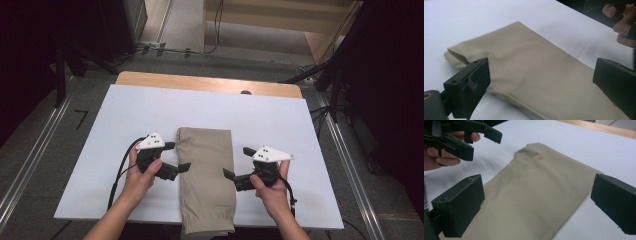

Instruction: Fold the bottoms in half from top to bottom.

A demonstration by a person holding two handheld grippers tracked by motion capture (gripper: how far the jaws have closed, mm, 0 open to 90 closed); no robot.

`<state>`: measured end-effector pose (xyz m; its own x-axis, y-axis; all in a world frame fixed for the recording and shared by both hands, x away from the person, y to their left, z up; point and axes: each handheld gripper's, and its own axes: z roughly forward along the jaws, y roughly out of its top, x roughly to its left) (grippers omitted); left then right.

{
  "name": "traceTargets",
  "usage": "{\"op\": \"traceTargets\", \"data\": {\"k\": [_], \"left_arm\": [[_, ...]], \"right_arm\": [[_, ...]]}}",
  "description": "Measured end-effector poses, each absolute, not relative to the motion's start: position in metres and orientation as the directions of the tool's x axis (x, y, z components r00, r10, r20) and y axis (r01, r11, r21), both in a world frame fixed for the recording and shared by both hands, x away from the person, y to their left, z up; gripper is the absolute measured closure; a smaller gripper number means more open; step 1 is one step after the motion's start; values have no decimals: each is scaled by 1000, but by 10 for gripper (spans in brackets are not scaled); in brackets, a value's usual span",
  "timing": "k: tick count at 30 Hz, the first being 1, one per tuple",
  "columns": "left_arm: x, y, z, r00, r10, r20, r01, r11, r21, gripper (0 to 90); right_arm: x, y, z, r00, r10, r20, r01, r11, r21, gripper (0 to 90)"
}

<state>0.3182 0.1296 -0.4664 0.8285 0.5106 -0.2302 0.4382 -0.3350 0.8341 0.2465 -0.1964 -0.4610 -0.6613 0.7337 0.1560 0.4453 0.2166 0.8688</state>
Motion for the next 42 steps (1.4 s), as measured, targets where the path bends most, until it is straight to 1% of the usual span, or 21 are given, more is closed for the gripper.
{"op": "traceTargets", "data": {"k": [5, 11, 14, 17, 18, 19, 20, 23, 26, 29, 30, 32, 33, 34, 35, 36, 37, 39, 40, 41, 42], "left_arm": [[354, 125, -470, 803, 545, -241, 472, -334, 816, 0], [388, 127, -478, 767, 591, -250, 516, -337, 787, 0], [402, 132, -484, 735, 608, -300, 565, -306, 766, 6], [413, 135, -489, 706, 633, -318, 597, -290, 748, 144], [415, 136, -490, 704, 636, -316, 600, -294, 744, 141], [417, 135, -492, 697, 646, -312, 607, -301, 735, 142], [419, 135, -493, 686, 660, -305, 619, -310, 722, 152], [420, 134, -498, 687, 665, -293, 624, -332, 707, 239], [421, 132, -503, 675, 690, -261, 633, -361, 685, 305], [421, 131, -503, 676, 692, -252, 628, -363, 689, 438], [421, 131, -503, 680, 690, -248, 624, -369, 689, 459], [419, 129, -504, 694, 683, -228, 610, -390, 689, 520], [419, 128, -504, 697, 682, -222, 607, -395, 690, 557], [418, 127, -504, 702, 677, -221, 604, -401, 689, 591], [418, 126, -505, 701, 675, -228, 608, -400, 686, 650], [419, 126, -505, 693, 679, -244, 621, -389, 681, 690], [419, 126, -505, 686, 679, -260, 632, -380, 676, 717], [420, 124, -505, 690, 675, -263, 633, -385, 672, 781], [420, 123, -505, 694, 670, -264, 632, -390, 670, 808], [421, 122, -504, 699, 667, -258, 627, -399, 669, 832], [422, 122, -504, 702, 665, -257, 625, -402, 669, 844]], "right_arm": [[285, -202, -468, -645, 746, 167, 465, 210, 860, 0], [319, -201, -477, -630, 759, 165, 496, 230, 837, 0], [332, -198, -480, -622, 764, 170, 512, 234, 826, 0], [347, -196, -486, -615, 765, 191, 540, 231, 810, 0], [352, -195, -487, -610, 768, 196, 550, 233, 802, 27], [355, -195, -489, -597, 778, 194, 559, 230, 797, 98], [359, -195, -492, -576, 795, 187, 568, 225, 792, 152], [370, -196, -499, -541, 816, 203, 607, 211, 766, 250], [379, -196, -508, -522, 832, 188, 631, 228, 742, 285], [385, -195, -514, -508, 845, 168, 639, 239, 731, 308], [387, -195, -516, -502, 848, 167, 645, 239, 726, 325], [390, -195, -519, -514, 839, 179, 648, 243, 721, 409], [390, -195, -521, -517, 838, 175, 645, 247, 723, 418], [390, -195, -521, -516, 840, 170, 643, 249, 724, 451], [390, -195, -521, -507, 846, 168, 646, 243, 724, 512], [390, -195, -521, -498, 851, 165, 648, 239, 723, 565], [389, -194, -521, -500, 849, 171, 649, 237, 723, 605], [388, -192, -521, -521, 835, 176, 644, 250, 723, 708], [387, -191, -521, -532, 827, 180, 643, 256, 722, 741], [388, -191, -521, -539, 821, 189, 645, 257, 719, 804], [387, -190, -521, -544, 814, 205, 651, 255, 715, 823]]}}
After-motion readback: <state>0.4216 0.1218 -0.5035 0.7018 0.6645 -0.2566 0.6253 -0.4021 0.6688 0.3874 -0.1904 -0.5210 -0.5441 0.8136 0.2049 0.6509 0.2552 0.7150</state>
